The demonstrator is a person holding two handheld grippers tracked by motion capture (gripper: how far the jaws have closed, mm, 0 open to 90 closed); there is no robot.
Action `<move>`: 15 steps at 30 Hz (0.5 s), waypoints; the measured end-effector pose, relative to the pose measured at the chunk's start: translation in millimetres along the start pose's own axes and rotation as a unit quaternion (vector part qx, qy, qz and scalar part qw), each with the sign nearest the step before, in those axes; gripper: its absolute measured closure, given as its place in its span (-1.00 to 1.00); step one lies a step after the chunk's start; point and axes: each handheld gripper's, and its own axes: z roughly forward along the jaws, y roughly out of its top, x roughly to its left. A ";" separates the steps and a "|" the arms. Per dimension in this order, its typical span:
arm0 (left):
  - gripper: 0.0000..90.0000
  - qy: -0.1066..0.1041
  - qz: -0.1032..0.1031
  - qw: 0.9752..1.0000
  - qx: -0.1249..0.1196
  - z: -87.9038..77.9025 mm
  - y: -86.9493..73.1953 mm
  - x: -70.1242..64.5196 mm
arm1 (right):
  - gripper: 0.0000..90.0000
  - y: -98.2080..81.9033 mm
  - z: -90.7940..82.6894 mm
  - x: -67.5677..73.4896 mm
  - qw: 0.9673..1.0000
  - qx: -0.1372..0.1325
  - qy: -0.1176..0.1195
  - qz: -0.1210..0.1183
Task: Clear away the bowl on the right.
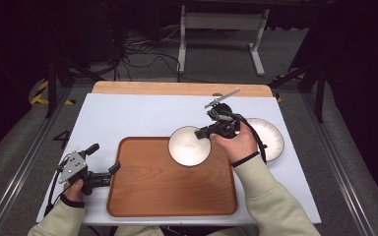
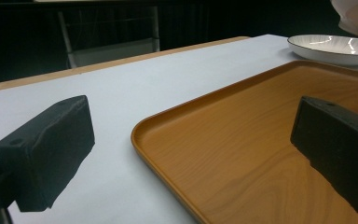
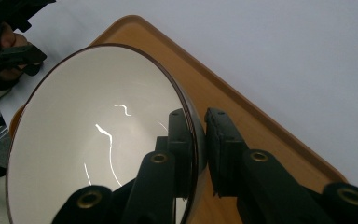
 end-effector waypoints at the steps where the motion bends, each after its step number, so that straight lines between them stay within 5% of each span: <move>1: -1.00 0.000 0.000 1.000 0.000 0.0 0.0 0.0 | 0.80 0.0 0.0 0.0 1.000 0.000 0.000 0.000; 15: -1.00 0.000 0.001 1.000 0.000 0.1 0.0 -0.1 | 0.80 -10.1 42.1 0.3 0.999 0.033 0.026 0.008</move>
